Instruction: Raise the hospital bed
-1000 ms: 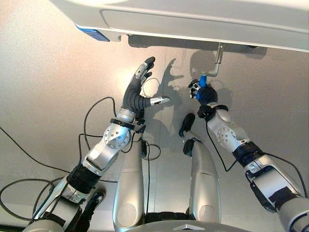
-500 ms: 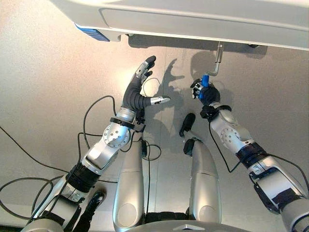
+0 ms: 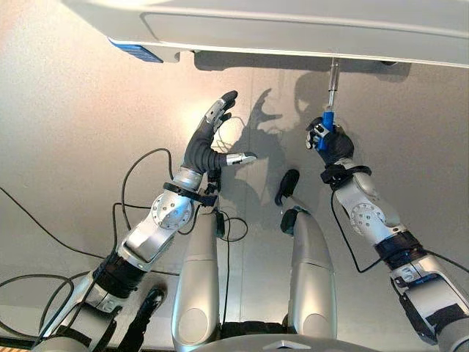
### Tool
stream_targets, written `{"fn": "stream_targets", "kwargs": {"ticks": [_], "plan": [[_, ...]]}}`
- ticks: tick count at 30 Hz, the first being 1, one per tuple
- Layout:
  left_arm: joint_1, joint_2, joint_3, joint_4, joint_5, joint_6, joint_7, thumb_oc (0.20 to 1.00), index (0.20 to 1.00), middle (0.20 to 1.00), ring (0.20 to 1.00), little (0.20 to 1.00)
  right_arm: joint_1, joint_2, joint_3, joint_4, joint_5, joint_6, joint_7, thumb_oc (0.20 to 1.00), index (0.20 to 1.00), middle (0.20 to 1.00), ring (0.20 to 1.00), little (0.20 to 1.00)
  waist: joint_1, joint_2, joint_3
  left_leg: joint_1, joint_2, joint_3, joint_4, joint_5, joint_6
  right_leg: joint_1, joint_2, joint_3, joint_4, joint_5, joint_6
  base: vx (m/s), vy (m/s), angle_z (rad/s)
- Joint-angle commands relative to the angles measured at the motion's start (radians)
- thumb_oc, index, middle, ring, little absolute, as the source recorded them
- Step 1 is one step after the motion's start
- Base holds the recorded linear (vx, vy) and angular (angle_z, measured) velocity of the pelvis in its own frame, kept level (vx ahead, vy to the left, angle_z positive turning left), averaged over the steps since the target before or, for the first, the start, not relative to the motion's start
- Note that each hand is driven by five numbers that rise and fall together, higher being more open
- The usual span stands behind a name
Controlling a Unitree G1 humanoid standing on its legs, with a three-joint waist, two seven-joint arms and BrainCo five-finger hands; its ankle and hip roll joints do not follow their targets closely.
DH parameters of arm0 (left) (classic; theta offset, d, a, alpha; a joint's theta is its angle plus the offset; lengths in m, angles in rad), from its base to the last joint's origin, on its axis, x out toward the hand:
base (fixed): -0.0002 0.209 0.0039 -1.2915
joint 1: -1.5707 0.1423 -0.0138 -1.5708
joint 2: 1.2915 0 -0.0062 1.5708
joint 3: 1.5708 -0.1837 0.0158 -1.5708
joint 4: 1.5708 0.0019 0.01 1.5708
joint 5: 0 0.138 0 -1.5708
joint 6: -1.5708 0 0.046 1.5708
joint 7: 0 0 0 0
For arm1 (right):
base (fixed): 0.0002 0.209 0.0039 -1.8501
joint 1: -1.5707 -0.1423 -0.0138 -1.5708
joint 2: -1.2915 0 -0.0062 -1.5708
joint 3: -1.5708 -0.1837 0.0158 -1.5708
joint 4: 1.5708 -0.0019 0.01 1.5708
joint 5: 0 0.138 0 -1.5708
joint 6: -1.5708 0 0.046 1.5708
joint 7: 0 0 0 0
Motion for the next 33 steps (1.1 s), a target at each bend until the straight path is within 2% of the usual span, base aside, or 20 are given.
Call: {"fn": "stream_targets", "kwargs": {"ticks": [1, 6, 14, 19, 23, 33], "plan": [[0.038, -0.006, 0.053, -0.131, -0.011, -0.065, -0.019, 1.000, 1.000, 1.000, 1.000, 1.000, -0.009, -0.075, -0.188, -0.171, 0.038, -0.209, 0.009, 0.200, 0.200, 0.200, 0.200, 0.200, -0.062, 0.044, -0.018, 0.034, 0.033, -0.029, 0.079, -0.082, -0.035, 0.057, -0.032, 0.039, -0.110, 0.132, 0.093, 0.00, -0.022, -0.04], [0.045, -0.001, 0.063, -0.144, -0.033, -0.074, -0.021, 1.000, 1.000, 1.000, 1.000, 1.000, -0.007, -0.070, -0.223, -0.164, 0.021, -0.231, -0.018, 0.200, 0.200, 0.200, 0.200, 0.200, -0.070, 0.046, -0.018, 0.039, 0.039, -0.019, 0.071, -0.081, -0.037, 0.045, -0.023, 0.051, -0.100, 0.125, 0.091, 0.00, -0.010, -0.01], [0.057, 0.005, 0.066, -0.166, -0.072, -0.087, -0.018, 1.000, 1.000, 1.000, 1.000, 1.000, -0.063, -0.102, -0.291, -0.036, -0.049, -0.255, -0.113, 0.200, 0.200, 0.200, 0.200, 0.200, -0.078, 0.048, -0.018, 0.028, 0.050, -0.012, 0.072, -0.082, -0.039, 0.003, -0.010, 0.065, -0.058, 0.105, 0.088, 0.00, -0.030, -0.05], [0.062, 0.004, 0.060, -0.180, -0.085, -0.089, -0.013, 1.000, 1.000, 1.000, 1.000, 1.000, -0.118, -0.144, -0.301, 0.088, -0.101, -0.234, -0.162, 0.200, 0.200, 0.200, 0.200, 0.200, -0.076, 0.058, -0.018, 0.016, 0.052, -0.012, 0.068, -0.080, -0.043, -0.015, -0.010, 0.063, -0.044, 0.097, 0.084, 0.00, -0.009, -0.02], [0.066, -0.001, 0.044, -0.185, -0.091, -0.094, -0.007, 1.000, 1.000, 1.000, 1.000, 1.000, -0.196, -0.182, -0.289, 0.268, -0.140, -0.203, -0.206, 0.200, 0.200, 0.200, 0.200, 0.200, -0.067, 0.071, -0.018, -0.006, 0.051, -0.015, 0.078, -0.081, -0.043, -0.039, -0.008, 0.064, -0.023, 0.089, 0.080, 0.00, -0.005, 0.00], [0.060, -0.001, 0.039, -0.183, -0.087, -0.103, 0.000, 1.000, 1.000, 1.000, 1.000, 1.000, -0.240, -0.236, -0.295, 0.396, -0.120, -0.196, -0.194, 0.200, 0.200, 0.200, 0.200, 0.200, -0.061, 0.080, -0.018, -0.019, 0.051, -0.019, 0.081, -0.083, -0.045, -0.063, -0.009, 0.065, 0.012, 0.072, 0.076, 0.00, 0.000, 0.00]]}}
